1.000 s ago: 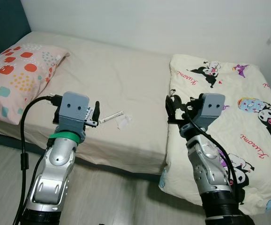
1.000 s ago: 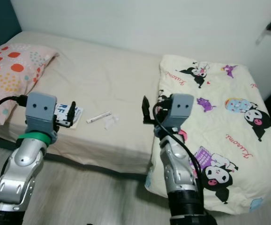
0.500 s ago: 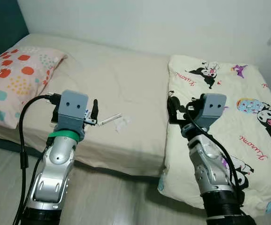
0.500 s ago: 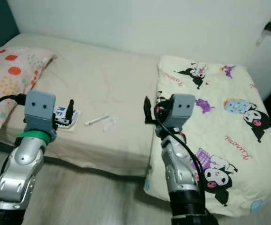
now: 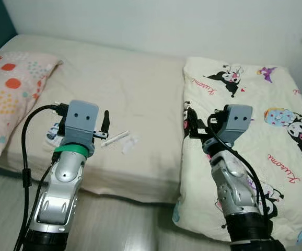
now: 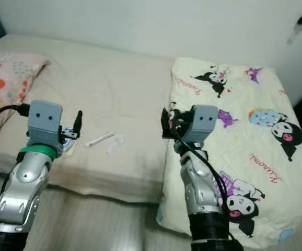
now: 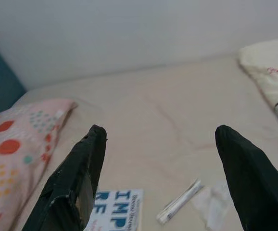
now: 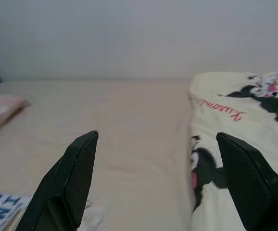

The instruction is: Clean up the room

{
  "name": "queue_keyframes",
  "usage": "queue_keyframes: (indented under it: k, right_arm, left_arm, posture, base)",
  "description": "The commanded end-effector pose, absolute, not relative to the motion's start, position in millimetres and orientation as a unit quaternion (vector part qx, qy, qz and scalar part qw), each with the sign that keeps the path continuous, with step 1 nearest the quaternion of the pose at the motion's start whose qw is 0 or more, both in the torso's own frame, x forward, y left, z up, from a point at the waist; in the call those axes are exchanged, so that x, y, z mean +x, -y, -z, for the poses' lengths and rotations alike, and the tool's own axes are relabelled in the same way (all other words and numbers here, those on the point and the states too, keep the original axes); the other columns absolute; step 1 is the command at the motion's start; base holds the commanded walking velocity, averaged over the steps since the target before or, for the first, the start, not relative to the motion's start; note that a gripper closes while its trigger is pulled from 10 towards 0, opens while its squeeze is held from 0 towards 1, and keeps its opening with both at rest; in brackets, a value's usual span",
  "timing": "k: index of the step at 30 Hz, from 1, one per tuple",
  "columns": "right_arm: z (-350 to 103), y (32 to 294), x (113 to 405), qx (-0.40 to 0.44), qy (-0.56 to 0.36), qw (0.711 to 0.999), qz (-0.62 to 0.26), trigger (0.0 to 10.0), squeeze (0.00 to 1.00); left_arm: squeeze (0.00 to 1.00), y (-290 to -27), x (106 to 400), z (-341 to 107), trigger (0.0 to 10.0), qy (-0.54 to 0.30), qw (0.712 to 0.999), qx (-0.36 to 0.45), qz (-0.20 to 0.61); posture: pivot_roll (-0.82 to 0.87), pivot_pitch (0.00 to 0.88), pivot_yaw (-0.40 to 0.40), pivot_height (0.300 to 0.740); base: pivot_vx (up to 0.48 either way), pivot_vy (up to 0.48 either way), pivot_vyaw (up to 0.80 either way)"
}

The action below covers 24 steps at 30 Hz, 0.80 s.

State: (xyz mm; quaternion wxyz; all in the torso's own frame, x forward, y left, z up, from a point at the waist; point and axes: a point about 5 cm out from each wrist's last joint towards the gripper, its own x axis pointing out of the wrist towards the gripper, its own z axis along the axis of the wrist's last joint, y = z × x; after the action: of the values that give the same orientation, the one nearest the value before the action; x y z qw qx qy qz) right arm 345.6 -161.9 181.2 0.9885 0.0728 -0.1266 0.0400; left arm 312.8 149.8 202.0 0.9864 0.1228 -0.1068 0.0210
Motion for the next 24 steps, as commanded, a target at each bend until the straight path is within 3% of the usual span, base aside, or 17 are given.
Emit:
queue_keyframes:
  k: [1, 16, 24]
  right_arm:
    - [-178.1, 161.6, 345.5, 0.076, 0.122, 0.989, -0.037, 10.0, 0.0]
    - [-178.1, 162.7, 344.7, 0.078, 0.122, 0.989, -0.032, 10.0, 0.0]
    - [-175.9, 163.0, 345.2, 0.077, 0.117, 0.99, -0.031, 10.0, 0.0]
  left_arm:
    - [0.0, -154.4, 312.2, -197.4, 10.0, 0.098, 0.986, 0.129, -0.027]
    - [0.0, -153.6, 312.5, -198.0, 10.0, 0.098, 0.986, 0.13, -0.024]
    - [0.0, -145.9, 312.3, -193.5, 10.0, 0.088, 0.987, 0.132, 0.032]
  posture:
    - [0.02, 0.099, 0.019, 0.726]
    - [0.02, 0.102, 0.021, 0.726]
    - [0.03, 0.104, 0.016, 0.726]
  base:
    - [0.345, 0.0, 0.0]
    - [0.34, 0.0, 0.0]
    - [0.0, 0.0, 0.0]
